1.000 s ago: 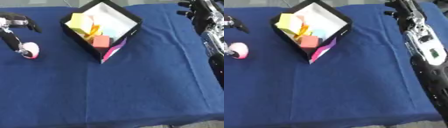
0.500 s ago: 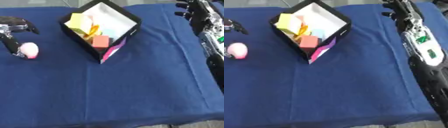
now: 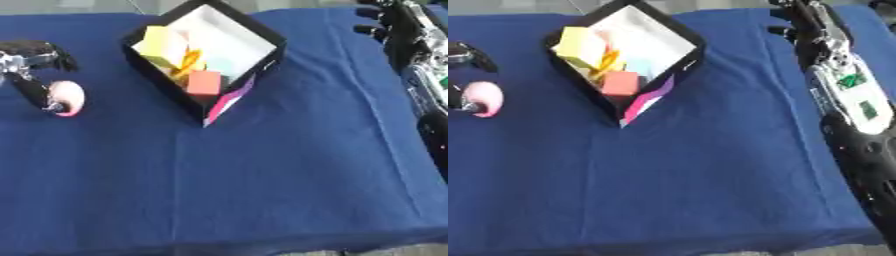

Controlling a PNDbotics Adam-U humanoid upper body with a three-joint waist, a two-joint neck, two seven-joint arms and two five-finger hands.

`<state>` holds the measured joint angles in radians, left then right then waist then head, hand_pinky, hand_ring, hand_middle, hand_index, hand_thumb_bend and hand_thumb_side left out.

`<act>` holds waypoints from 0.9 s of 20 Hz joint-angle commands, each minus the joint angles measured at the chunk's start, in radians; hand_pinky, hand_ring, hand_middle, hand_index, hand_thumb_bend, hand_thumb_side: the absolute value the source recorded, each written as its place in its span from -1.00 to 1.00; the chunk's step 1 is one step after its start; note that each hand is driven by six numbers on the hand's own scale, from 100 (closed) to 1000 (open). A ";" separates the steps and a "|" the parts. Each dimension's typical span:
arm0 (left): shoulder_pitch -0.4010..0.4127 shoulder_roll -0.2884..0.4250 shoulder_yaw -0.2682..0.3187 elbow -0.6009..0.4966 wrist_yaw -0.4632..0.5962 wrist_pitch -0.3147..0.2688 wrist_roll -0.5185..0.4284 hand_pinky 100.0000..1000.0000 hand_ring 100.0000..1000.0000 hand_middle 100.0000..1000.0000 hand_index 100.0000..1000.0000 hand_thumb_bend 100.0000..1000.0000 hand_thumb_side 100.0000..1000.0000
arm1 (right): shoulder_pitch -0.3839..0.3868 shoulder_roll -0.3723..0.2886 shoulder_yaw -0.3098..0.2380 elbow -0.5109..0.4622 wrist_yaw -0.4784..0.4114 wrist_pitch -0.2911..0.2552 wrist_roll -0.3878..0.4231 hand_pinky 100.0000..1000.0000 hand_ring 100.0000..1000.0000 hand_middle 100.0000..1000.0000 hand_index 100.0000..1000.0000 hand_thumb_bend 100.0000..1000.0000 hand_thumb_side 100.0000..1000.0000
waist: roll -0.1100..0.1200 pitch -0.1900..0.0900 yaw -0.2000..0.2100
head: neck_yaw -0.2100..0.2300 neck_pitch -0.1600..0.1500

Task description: Pick up objects on the table and place them in the box.

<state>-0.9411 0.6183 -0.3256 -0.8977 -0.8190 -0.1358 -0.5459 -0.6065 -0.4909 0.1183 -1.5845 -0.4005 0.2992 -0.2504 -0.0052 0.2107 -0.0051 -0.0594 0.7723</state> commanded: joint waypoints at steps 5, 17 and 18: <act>-0.039 0.037 -0.006 -0.097 0.055 0.026 -0.004 0.19 0.10 -0.10 0.09 -0.88 -1.00 | -0.009 -0.021 -0.001 -0.009 0.001 0.001 -0.003 0.61 0.78 0.61 0.69 -0.96 0.22 | -0.010 -0.008 0.001 | -0.023 -0.002; -0.178 0.011 0.000 -0.297 0.096 0.081 -0.002 0.13 0.02 -0.20 -0.07 -0.85 -1.00 | -0.012 -0.037 -0.003 -0.027 -0.003 -0.002 -0.003 0.61 0.79 0.61 0.69 -0.98 0.20 | -0.006 -0.022 -0.005 | -0.009 -0.002; -0.204 -0.025 0.005 -0.292 0.100 0.086 0.009 0.13 0.01 -0.21 -0.08 -0.92 -1.00 | -0.015 -0.036 -0.005 -0.029 -0.005 -0.003 -0.004 0.61 0.79 0.61 0.69 -0.99 0.19 | -0.005 -0.024 -0.011 | -0.003 -0.002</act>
<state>-1.1176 0.6043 -0.3379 -1.1670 -0.7287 -0.0580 -0.5458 -0.6019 -0.4928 0.1235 -1.5872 -0.4013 0.2998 -0.2540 -0.0052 0.2104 -0.0165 -0.0702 0.7723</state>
